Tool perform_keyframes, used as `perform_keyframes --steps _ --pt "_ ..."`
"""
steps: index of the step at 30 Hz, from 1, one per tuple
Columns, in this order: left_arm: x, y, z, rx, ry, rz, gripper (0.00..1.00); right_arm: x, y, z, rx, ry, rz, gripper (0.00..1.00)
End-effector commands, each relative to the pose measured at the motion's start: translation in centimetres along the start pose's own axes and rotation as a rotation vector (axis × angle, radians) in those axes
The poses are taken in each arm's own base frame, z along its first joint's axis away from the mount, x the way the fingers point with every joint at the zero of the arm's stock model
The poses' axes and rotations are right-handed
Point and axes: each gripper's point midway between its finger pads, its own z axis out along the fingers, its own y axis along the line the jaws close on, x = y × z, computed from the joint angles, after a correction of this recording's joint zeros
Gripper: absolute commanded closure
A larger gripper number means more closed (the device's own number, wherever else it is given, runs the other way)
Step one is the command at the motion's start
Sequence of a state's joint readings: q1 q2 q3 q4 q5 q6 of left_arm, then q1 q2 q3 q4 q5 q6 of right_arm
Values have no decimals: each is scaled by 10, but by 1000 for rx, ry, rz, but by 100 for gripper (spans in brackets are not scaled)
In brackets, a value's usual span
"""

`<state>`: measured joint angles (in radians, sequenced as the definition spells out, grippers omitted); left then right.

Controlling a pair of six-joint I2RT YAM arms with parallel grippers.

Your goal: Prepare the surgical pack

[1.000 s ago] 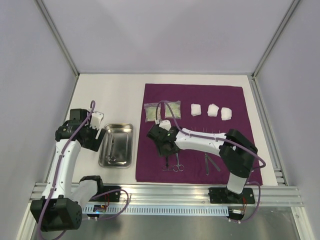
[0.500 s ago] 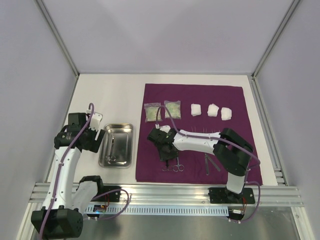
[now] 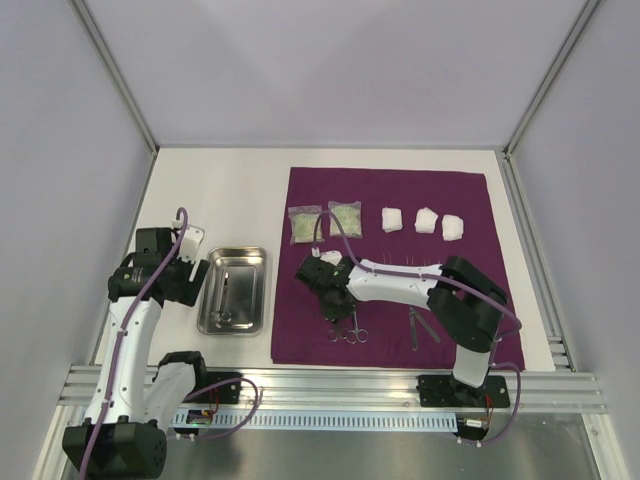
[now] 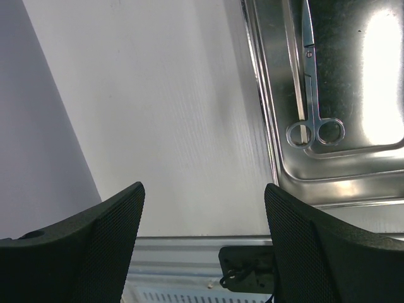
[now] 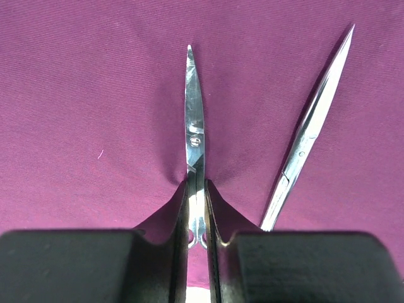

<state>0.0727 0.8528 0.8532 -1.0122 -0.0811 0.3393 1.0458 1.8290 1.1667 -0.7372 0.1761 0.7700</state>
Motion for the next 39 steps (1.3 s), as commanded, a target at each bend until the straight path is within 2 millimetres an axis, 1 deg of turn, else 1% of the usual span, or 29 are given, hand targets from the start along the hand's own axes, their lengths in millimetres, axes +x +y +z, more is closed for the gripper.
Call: perform_keyframes --steps 1,7,14,18,21,26,29,32,35,36,38,39 --pt "-1 4 -1 -22 -13 -13 15 4 8 5 -38 6 36 99" --pt "-1 4 -1 -20 -14 -11 15 -7 18 -10 -98 -43 54 100" --pt "-1 4 -1 -21 -17 -11 15 -6 19 -6 -109 -40 53 100" --pt "-1 3 -1 -20 -17 -11 15 -16 24 -19 -140 -81 65 100" --pt "-1 3 -1 -18 -16 -10 15 -20 25 -25 -155 -101 66 99" --pt "-2 4 -2 -23 -24 -12 15 -18 25 -21 -163 -89 72 100" --pt "-2 4 -2 -24 -21 -11 15 -23 28 -24 -185 -100 86 100" --pt "-2 4 -1 -22 -23 -12 15 -31 35 -35 -211 -121 102 99" --pt "-3 4 1 -24 -22 -9 15 -44 51 -54 -283 -147 133 100" --pt "-3 5 2 -26 -21 -12 15 -52 59 -62 -309 -166 141 99" --pt "-3 7 2 -41 -20 -16 15 -61 71 -74 -346 -194 157 100" --pt "-3 8 2 -44 -20 -17 15 -71 82 -85 -379 -221 167 100"
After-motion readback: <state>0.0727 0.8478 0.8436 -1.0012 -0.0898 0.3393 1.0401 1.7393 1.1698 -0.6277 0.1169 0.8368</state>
